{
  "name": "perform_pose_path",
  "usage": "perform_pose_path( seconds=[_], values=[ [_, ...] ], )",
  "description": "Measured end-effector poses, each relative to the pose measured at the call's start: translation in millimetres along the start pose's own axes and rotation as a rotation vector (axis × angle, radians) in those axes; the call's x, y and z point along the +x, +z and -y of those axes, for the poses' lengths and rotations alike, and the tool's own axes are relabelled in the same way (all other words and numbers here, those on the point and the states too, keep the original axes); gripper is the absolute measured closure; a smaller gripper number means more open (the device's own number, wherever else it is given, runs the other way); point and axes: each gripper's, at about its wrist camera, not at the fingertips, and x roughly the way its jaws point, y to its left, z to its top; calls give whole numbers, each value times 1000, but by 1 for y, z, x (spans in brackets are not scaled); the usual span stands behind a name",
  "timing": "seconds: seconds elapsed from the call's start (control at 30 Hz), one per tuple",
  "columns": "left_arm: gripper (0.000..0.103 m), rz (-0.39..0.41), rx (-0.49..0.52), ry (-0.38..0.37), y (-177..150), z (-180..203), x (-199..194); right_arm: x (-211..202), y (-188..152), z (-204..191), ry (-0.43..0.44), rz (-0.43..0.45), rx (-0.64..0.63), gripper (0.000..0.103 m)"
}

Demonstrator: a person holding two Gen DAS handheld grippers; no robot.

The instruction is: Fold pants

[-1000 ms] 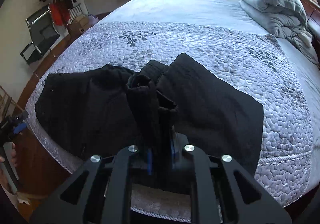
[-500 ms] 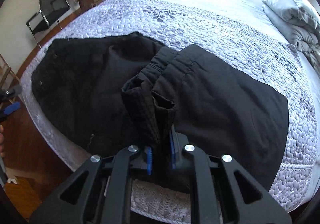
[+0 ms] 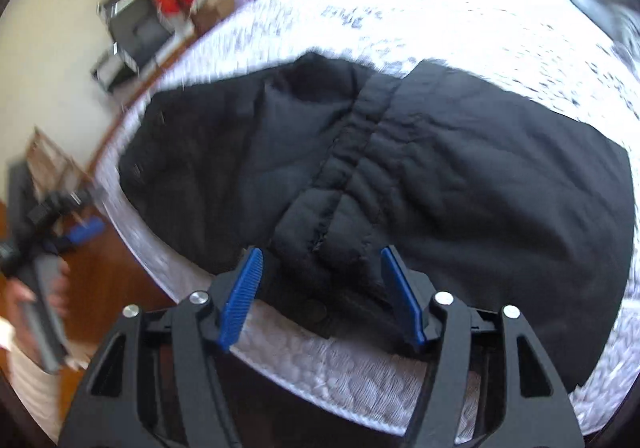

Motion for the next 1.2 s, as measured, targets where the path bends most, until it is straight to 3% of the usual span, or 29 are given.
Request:
perform_pose_path(
  seconds=[0.2, 0.27, 0.5, 0.6, 0.63, 0.7, 0.73, 0.77, 1.03, 1.1, 1.2],
  values=[
    [4, -15, -8, -13, -3, 4, 5, 7, 4, -14, -74, -10, -109, 35],
    [4, -17, -4, -18, -4, 6, 5, 18, 3, -17, -106, -26, -130, 39],
    [4, -23, -5, -9, -4, 3, 5, 44, -3, -10, -120, -71, -110, 43],
    [4, -26, -17, -1, -3, 0, 7, 46, -4, -10, -118, -82, -124, 66],
    [4, -28, -21, 0, -3, -1, 7, 46, -5, -11, -140, -80, -137, 79],
    [4, -33, -29, -1, -4, -2, 9, 43, -5, -8, -134, -78, -147, 83],
    [4, -36, -30, -3, -4, -2, 9, 42, -5, -8, -125, -76, -147, 93],
    [4, -37, -30, -4, -4, -1, 10, 40, -6, -8, -105, -79, -149, 95],
    [4, -56, 3, -6, -7, 11, 16, 37, -19, -25, -97, -98, -233, 94],
    [4, -57, 10, -7, -7, 14, 17, 37, -18, -20, -73, -96, -205, 91],
    [4, -55, 15, -5, -5, 16, 19, 31, -15, -16, -14, -94, -163, 78]
  ],
)
